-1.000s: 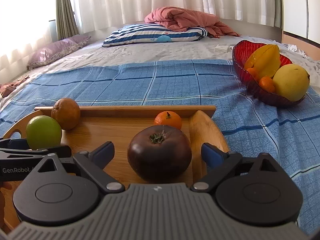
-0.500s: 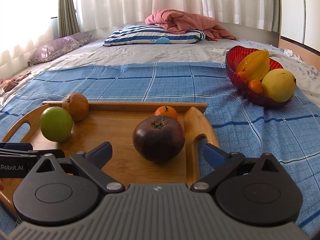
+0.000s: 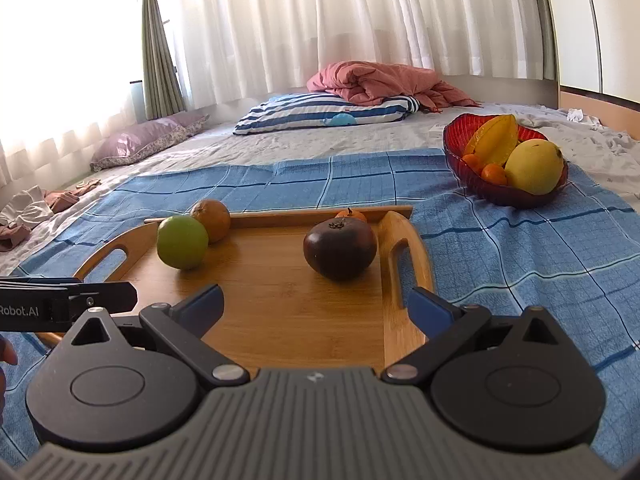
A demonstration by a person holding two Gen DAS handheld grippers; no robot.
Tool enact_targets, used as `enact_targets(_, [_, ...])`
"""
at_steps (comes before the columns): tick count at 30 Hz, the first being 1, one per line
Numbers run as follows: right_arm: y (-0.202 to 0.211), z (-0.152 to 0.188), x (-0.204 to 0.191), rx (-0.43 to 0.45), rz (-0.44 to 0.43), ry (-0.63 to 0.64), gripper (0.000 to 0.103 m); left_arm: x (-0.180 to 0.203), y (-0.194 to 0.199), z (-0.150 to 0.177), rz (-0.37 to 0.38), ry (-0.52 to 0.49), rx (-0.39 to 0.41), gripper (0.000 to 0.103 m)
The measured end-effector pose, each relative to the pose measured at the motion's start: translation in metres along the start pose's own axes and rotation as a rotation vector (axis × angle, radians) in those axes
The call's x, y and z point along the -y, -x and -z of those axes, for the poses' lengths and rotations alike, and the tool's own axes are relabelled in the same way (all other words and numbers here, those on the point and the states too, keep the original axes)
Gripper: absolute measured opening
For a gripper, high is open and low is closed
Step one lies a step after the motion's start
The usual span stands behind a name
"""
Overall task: Organize fruits
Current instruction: 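Move both grippers back off the tray toward a large green apple and a mandarin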
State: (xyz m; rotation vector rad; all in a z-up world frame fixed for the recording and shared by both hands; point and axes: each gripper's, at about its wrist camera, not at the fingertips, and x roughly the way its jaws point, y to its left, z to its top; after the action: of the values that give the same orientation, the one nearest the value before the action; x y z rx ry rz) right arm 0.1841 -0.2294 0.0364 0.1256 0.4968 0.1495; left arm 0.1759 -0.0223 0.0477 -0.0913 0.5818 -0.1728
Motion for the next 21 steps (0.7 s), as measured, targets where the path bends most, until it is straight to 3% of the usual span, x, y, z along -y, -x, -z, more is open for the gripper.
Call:
enact_targets(13, [0.058,0.043,-0.013,0.115,0.040,0.032,0.103,0.014,0.053,0.048,0.030,-0.071,0.058,0.094])
enact_targets(21, [0.078,0.067,-0.029,0.124,0.074,0.120,0.103,0.020,0.071,0.073,0.024,-0.126,0.064,0.096])
